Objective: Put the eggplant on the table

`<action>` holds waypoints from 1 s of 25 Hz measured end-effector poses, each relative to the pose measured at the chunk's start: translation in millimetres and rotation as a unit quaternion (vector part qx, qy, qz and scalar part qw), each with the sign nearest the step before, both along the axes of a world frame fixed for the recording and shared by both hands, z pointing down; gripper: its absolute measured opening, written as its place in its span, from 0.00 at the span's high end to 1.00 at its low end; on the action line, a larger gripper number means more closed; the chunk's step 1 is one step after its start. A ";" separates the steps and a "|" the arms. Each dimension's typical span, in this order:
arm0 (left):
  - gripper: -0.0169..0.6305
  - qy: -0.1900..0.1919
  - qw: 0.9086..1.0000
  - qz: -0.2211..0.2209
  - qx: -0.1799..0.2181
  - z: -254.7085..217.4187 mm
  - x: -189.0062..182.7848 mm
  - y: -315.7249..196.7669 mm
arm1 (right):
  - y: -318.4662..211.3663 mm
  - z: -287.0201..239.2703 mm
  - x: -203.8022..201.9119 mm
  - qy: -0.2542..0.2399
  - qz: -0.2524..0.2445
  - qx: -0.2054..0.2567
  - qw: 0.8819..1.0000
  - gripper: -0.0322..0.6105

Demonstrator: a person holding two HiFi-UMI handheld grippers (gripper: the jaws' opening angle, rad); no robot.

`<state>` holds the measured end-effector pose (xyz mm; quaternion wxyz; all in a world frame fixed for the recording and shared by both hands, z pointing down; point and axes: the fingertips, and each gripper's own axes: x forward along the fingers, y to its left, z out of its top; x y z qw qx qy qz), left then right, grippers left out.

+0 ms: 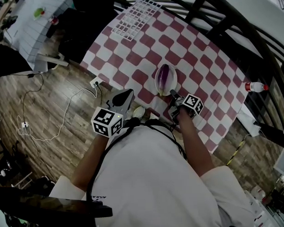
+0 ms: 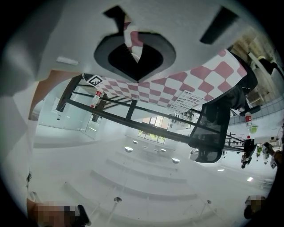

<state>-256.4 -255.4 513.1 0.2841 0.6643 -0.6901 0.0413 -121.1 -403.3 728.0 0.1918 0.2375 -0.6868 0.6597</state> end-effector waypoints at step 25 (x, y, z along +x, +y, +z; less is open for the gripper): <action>0.96 -0.014 0.994 0.105 0.028 -20.4 45.2 -31.3 | 2.5 -50.8 39.6 -0.056 0.038 0.096 0.993 0.94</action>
